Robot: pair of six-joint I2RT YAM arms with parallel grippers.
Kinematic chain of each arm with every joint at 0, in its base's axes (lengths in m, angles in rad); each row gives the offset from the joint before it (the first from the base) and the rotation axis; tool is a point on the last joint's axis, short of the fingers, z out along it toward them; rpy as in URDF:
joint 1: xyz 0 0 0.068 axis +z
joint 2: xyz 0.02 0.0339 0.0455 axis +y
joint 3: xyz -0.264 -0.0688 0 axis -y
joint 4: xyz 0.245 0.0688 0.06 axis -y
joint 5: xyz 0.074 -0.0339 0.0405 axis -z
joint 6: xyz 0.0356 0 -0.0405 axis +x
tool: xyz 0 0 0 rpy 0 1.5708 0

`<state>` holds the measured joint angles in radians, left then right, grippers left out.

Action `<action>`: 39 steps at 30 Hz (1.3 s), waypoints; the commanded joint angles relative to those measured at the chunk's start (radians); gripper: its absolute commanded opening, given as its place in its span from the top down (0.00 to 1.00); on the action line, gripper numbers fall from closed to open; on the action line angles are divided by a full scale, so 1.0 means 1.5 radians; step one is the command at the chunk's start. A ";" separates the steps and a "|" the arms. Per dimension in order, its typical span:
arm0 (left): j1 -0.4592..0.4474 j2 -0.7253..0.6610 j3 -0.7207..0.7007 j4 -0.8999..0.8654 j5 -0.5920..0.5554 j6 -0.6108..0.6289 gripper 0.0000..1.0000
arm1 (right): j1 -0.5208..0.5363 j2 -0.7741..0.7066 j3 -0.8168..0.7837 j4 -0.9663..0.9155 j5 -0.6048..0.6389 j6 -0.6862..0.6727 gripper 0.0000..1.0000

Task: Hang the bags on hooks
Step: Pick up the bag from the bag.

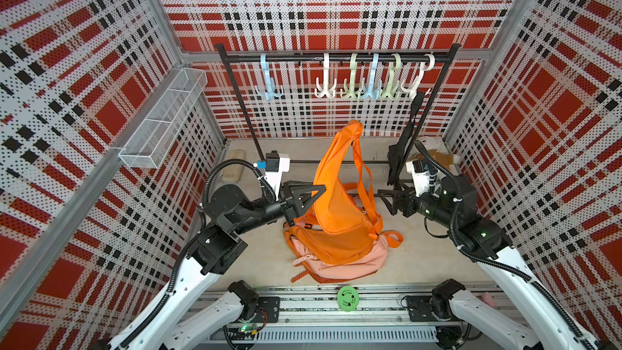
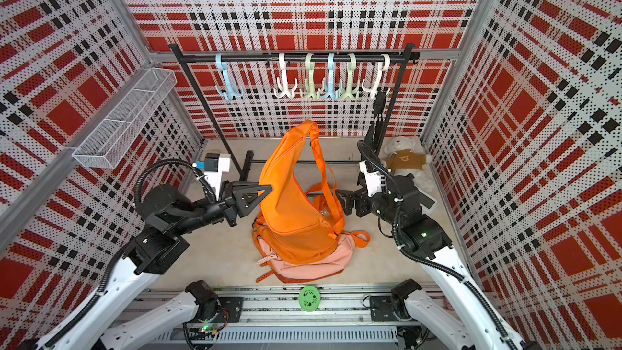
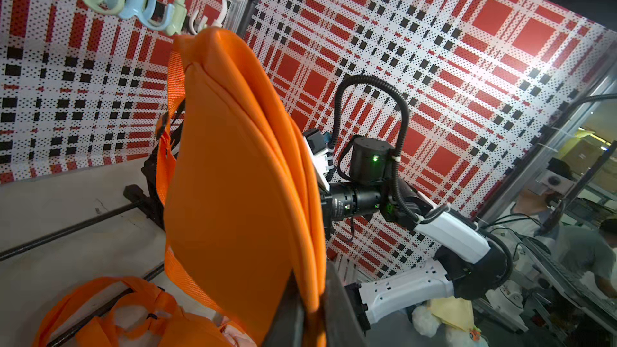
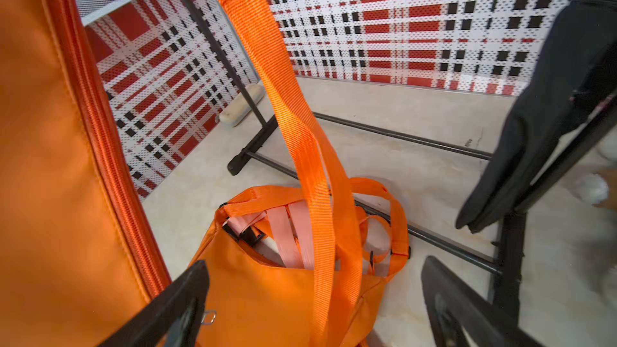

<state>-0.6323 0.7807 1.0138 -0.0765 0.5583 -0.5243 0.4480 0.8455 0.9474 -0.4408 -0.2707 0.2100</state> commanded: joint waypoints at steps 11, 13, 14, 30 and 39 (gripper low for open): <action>0.012 -0.049 0.014 -0.003 0.029 0.023 1.00 | -0.002 0.081 0.016 0.151 -0.105 0.057 0.00; 0.012 -0.059 0.006 -0.002 0.022 0.020 1.00 | -0.002 0.094 0.025 0.161 -0.099 0.062 0.00; 0.013 -0.063 0.003 -0.002 0.019 0.019 1.00 | -0.002 0.100 0.030 0.167 -0.099 0.063 0.00; 0.012 -0.100 -0.032 0.042 0.009 -0.017 1.00 | -0.003 0.166 0.048 0.326 -0.108 0.098 0.00; 0.012 -0.098 -0.034 0.050 0.014 -0.024 1.00 | 0.079 0.261 0.088 0.372 -0.080 0.068 0.00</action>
<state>-0.6186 0.6434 0.9657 -0.0563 0.5724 -0.5472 0.5434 1.2110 1.0348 0.0387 -0.4263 0.3408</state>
